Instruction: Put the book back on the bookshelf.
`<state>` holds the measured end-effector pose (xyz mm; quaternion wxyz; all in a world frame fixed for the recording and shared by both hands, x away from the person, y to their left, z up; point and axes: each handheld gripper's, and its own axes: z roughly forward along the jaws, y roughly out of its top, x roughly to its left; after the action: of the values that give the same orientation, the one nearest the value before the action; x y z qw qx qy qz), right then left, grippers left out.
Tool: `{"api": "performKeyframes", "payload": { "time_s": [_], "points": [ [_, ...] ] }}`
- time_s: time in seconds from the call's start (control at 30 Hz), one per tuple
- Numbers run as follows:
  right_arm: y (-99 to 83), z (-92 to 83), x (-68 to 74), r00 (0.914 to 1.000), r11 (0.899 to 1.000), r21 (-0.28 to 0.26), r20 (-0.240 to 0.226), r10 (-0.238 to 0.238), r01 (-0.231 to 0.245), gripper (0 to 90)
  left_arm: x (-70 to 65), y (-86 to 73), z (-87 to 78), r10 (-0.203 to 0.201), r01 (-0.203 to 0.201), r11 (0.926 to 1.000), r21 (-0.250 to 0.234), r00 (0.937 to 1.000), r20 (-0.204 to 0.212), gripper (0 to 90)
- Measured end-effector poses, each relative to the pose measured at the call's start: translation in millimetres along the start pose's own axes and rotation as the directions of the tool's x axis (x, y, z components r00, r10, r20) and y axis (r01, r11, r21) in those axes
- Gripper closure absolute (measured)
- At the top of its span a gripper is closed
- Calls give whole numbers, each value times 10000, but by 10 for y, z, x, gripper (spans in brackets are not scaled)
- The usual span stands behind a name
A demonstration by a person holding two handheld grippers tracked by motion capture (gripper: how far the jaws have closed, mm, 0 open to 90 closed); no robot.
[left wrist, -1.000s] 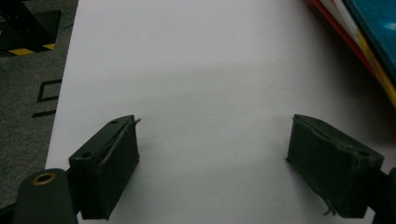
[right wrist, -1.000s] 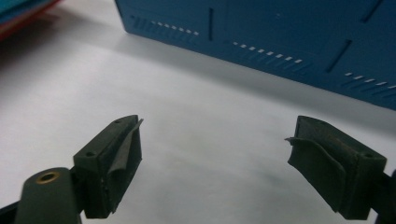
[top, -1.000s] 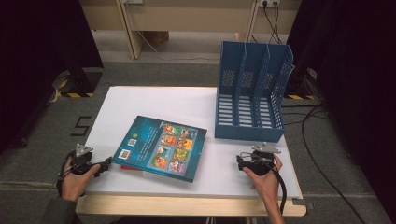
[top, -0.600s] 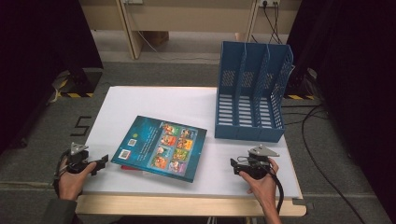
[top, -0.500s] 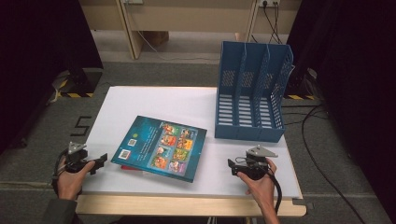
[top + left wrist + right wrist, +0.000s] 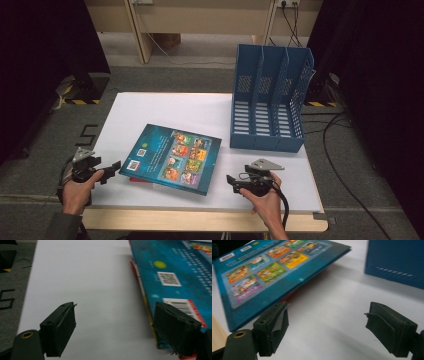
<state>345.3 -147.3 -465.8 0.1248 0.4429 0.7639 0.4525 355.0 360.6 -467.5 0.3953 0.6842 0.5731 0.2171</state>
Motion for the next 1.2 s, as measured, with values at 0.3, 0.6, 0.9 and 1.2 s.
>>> {"api": "performKeyframes", "payload": {
  "time_s": [0.3, 0.6, 0.9, 1.2],
  "points": [
    [46, 237, 256, 9931, 9998, 137, -1160, 156, -141, 195, -194, -2, 86, 86, -126, 9996, 250, 9878, 1552, 368],
    [37, 441, 354, 9767, 9963, 392, -1978, 829, -766, 208, -290, -25, 63, 120, -200, 9990, 395, 9810, 1939, 432],
    [31, 556, 309, 9649, 9913, 524, -2282, 1296, -1207, 242, -467, -20, 22, 963, -1092, 9924, 569, 9763, 1938, 440],
    [62, 545, 264, 9448, 9715, 567, -2264, 2370, -2301, 290, -534, -58, 37, 568, -716, 9959, 553, 9705, 2344, 449]
  ]
}}
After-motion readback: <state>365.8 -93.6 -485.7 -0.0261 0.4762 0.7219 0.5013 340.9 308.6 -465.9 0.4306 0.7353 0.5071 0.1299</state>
